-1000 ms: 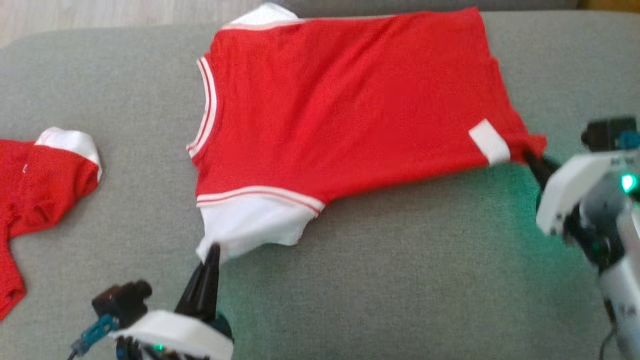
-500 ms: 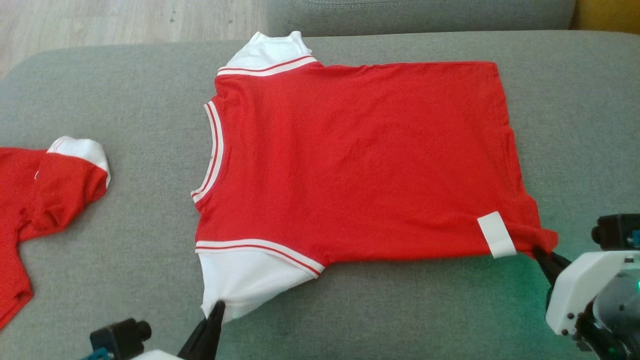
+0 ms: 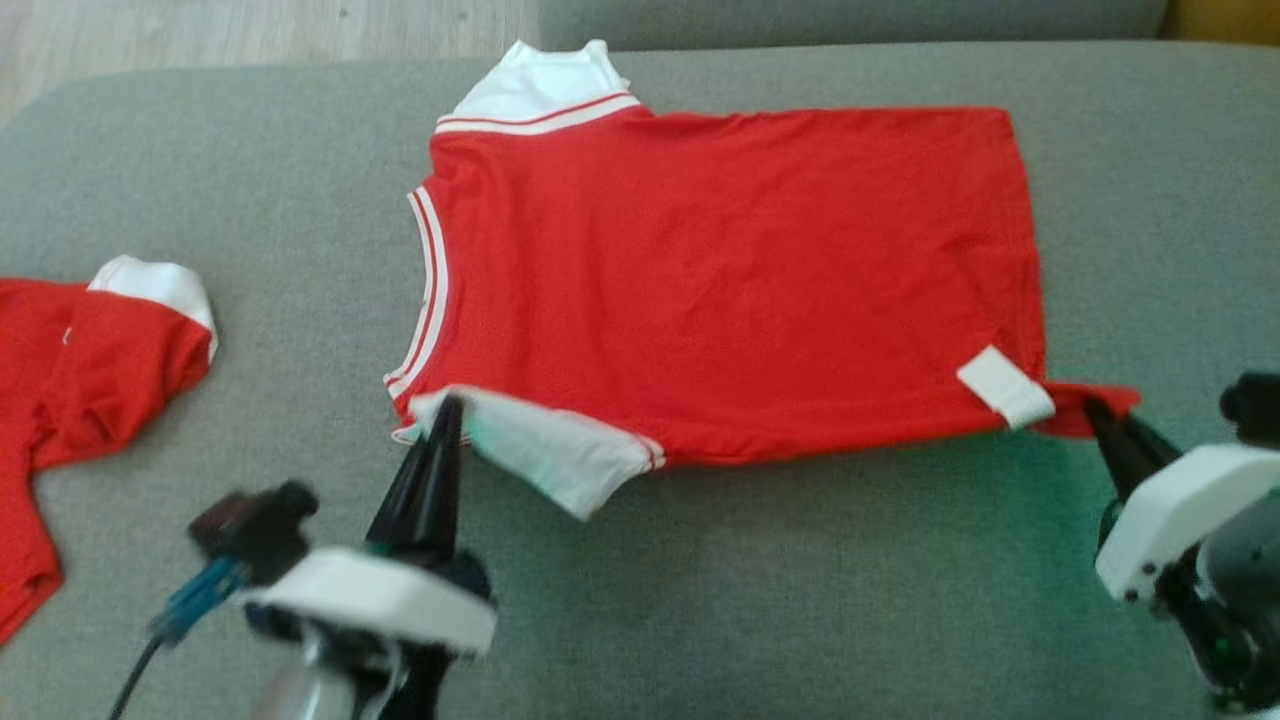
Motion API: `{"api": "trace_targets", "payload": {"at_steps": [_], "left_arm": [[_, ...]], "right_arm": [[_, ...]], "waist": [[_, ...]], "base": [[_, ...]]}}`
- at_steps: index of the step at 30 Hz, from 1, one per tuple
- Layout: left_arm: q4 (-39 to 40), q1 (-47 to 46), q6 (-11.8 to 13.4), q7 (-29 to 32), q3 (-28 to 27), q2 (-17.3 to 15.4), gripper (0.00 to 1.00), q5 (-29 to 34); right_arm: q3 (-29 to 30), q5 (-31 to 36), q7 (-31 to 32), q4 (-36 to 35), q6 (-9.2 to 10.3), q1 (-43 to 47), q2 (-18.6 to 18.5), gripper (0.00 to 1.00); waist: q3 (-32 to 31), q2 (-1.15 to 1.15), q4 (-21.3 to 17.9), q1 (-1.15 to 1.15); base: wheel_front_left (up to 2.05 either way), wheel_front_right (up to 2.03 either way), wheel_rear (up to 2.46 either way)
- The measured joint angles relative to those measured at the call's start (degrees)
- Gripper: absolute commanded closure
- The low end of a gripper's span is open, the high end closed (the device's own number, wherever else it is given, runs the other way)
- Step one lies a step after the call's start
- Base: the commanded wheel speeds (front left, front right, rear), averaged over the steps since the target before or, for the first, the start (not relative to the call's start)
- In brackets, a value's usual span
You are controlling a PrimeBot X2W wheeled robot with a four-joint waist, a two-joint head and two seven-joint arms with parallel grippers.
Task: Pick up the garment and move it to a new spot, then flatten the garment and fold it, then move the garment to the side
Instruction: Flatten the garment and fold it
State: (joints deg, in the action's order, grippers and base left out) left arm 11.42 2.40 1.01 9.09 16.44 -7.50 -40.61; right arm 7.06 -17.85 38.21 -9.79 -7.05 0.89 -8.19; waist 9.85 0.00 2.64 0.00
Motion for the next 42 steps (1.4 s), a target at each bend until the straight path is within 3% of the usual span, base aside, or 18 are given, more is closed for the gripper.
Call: {"api": "trace_targets", "payload": {"at_steps": [5, 10, 15, 23, 24, 25, 26, 32, 37, 42], "left_arm": [[-8.05, -8.42, 0.20, -4.04, 2.12, 1.69, 1.00, 5.68], [-15.37, -17.46, 2.12, -9.16, 2.92, 3.34, 1.00, 9.64], [-22.15, -23.29, 3.20, -11.84, 3.96, 4.21, 1.00, 11.10], [-30.51, -29.72, 2.48, -14.24, 4.57, 4.49, 1.00, 12.05], [-31.42, -30.40, 2.43, -14.32, 4.61, 4.50, 0.91, 12.13], [-33.07, -31.42, 1.94, -14.73, 5.14, 4.39, 0.47, 12.79], [-33.07, -31.42, 1.94, -14.73, 5.14, 4.39, 0.00, 12.79], [-35.50, -31.51, 2.24, -18.23, 5.54, 3.52, 0.00, 14.19], [-35.50, -27.38, 5.06, -19.98, 5.14, 1.15, 0.00, 15.55], [-36.85, -20.26, 7.80, -17.36, 4.79, -0.24, 0.00, 15.52]], "right_arm": [[-0.37, -0.31, -3.69, 1.77, 0.00, -3.57, -0.16, 1.00], [-0.85, -0.30, -7.67, 3.87, 0.00, -6.62, -0.16, 1.00], [-0.19, 1.07, -11.47, 5.70, 0.00, -9.04, 0.10, 1.00], [-1.23, 1.30, -13.82, 9.66, 0.00, -12.19, 0.23, 0.98], [-1.45, 1.30, -14.14, 9.88, 0.00, -12.38, 0.23, 0.37], [-1.97, 1.26, -14.57, 10.46, 0.00, -12.67, 0.23, 0.00], [-1.97, 1.26, -14.57, 10.46, 0.00, -12.67, 0.23, 0.00], [-3.61, 0.46, -18.37, 10.31, 0.00, -13.51, 0.10, 0.00], [-3.87, -0.29, -20.62, 7.83, 0.00, -12.95, 0.10, 0.00], [-2.92, 1.96, -21.14, 4.92, 0.00, -9.51, 0.31, 0.00]], "waist": [[2.03, 0.00, 0.21, 0.00], [3.98, 0.00, 0.26, 0.01], [5.35, 0.00, -0.35, 0.01], [7.25, 0.00, -1.34, 0.01], [7.41, 0.00, -1.36, 0.00], [7.57, 0.00, -1.36, 0.00], [7.57, 0.00, -1.36, 0.00], [6.65, 0.00, -1.16, 0.00], [4.72, 0.00, -0.99, -0.01], [3.21, 0.00, -1.14, -0.01]], "base": [[0.00, 0.00, 0.00], [0.00, 0.00, 0.00], [0.00, 0.00, 0.00], [0.00, 0.00, 0.00], [0.00, 0.00, 0.00], [0.00, 0.00, 0.00], [0.00, 0.00, 0.00], [0.00, 0.00, 0.00], [0.00, 0.00, 0.00], [0.00, 0.00, 0.00]]}}
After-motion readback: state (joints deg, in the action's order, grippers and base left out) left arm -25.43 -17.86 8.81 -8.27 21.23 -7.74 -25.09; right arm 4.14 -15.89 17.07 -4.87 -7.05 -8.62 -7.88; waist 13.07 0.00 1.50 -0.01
